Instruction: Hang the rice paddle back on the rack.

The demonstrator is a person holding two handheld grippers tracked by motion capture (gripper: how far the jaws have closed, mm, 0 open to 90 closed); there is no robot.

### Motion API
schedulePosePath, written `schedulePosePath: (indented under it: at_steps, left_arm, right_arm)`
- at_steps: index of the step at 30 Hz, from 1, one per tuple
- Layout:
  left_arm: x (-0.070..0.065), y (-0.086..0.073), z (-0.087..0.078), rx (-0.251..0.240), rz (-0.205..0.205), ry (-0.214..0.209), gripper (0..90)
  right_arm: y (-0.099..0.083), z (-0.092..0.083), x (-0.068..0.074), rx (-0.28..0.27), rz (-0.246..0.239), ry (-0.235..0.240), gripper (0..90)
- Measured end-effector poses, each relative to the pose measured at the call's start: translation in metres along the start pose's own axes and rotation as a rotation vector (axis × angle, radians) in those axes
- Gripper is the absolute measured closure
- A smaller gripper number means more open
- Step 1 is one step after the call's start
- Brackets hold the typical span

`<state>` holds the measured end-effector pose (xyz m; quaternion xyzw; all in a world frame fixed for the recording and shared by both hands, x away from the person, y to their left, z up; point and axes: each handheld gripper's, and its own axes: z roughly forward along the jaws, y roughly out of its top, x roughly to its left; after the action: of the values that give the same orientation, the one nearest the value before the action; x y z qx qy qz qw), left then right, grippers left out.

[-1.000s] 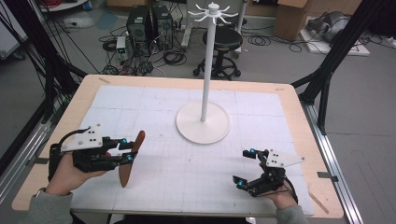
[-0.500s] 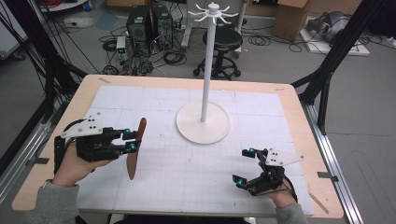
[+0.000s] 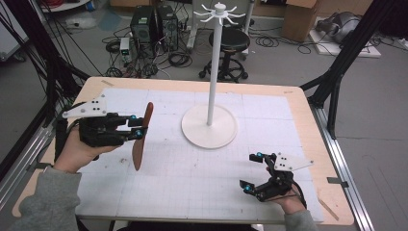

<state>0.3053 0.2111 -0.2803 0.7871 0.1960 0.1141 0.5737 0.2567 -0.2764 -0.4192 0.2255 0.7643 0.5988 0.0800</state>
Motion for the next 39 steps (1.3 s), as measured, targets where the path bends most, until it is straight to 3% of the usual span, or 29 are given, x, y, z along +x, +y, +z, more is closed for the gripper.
schedulePosePath:
  at_steps: [10,21,30,39]
  left_arm:
    - [0.008,0.019,0.007,-0.058,-0.001,0.030,65.2]
    - [0.019,0.042,0.007,-0.124,-0.034,0.053,65.2]
    - [0.026,0.061,0.003,-0.133,-0.043,0.083,65.2]
    - [0.028,0.078,0.011,-0.143,-0.043,0.102,65.2]
  right_arm:
    - [0.000,-0.001,0.000,-0.008,0.004,0.004,0.0]
    - [0.000,-0.004,0.000,-0.019,0.004,0.005,0.0]
    - [0.000,-0.004,0.000,-0.024,0.004,0.004,0.0]
    - [0.001,-0.006,-0.002,-0.035,0.014,0.004,0.0]
